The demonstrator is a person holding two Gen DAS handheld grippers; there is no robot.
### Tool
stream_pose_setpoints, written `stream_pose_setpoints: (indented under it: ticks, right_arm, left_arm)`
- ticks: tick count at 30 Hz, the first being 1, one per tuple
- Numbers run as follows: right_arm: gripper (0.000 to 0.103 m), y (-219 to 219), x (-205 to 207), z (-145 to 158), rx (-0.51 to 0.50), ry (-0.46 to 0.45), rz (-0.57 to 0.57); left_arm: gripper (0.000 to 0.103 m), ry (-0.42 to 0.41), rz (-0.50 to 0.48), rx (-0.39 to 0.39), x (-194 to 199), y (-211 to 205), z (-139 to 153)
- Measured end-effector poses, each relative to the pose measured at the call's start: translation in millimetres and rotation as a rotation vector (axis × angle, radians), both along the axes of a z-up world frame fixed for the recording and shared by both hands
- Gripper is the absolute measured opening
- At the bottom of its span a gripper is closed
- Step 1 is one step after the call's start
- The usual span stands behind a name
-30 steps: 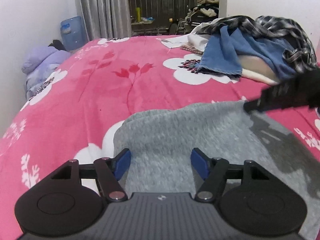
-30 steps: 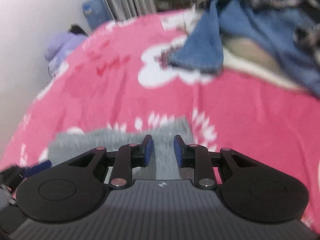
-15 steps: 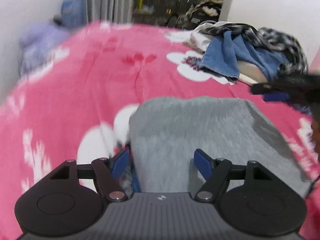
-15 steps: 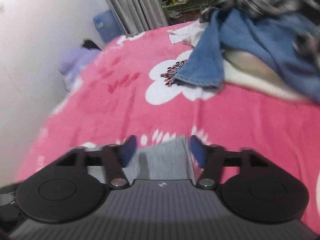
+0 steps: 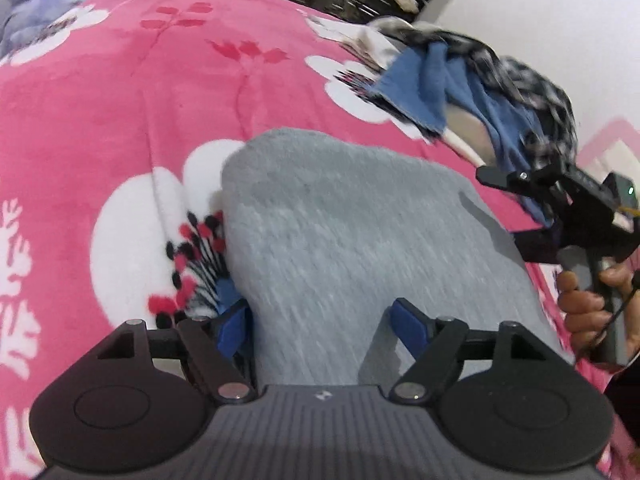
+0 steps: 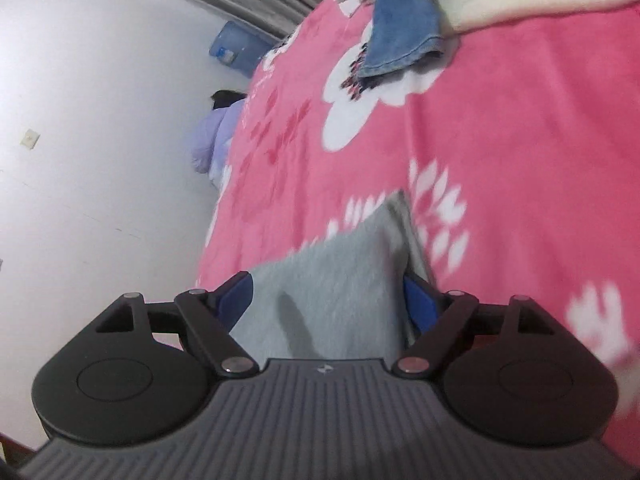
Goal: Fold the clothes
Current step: 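Grasp the sweatshirt edge with the right gripper while the left gripper grasps beside it, then roll the gripped sweatshirt edge over the body with both grippers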
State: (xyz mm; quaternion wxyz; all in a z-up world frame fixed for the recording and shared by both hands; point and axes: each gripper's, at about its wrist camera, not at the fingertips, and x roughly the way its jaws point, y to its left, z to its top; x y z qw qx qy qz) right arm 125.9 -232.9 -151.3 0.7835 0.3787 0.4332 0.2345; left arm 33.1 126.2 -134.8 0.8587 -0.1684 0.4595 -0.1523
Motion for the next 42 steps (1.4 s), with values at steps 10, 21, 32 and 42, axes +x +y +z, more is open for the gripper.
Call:
stream_pose_setpoints:
  ticks: [10, 21, 32, 42]
  right_arm:
    - [0.082, 2, -30, -17, 0.087, 0.024, 0.139]
    - [0.050, 50, -52, 35, -0.187, -0.171, 0.248]
    - [0.073, 10, -39, 19, -0.111, -0.043, 0.054]
    - [0.044, 0, -167, 82, -0.279, -0.066, -0.164]
  left_arm:
    - [0.080, -0.052, -0.039, -0.018, -3, 0, -8]
    - [0.040, -0.178, 0.042, 0.062, -18, -10, 14]
    - [0.064, -0.046, 0.065, -0.021, -8, 11, 0]
    - [0.062, -0.116, 0.118, 0.178, -35, 1, 34]
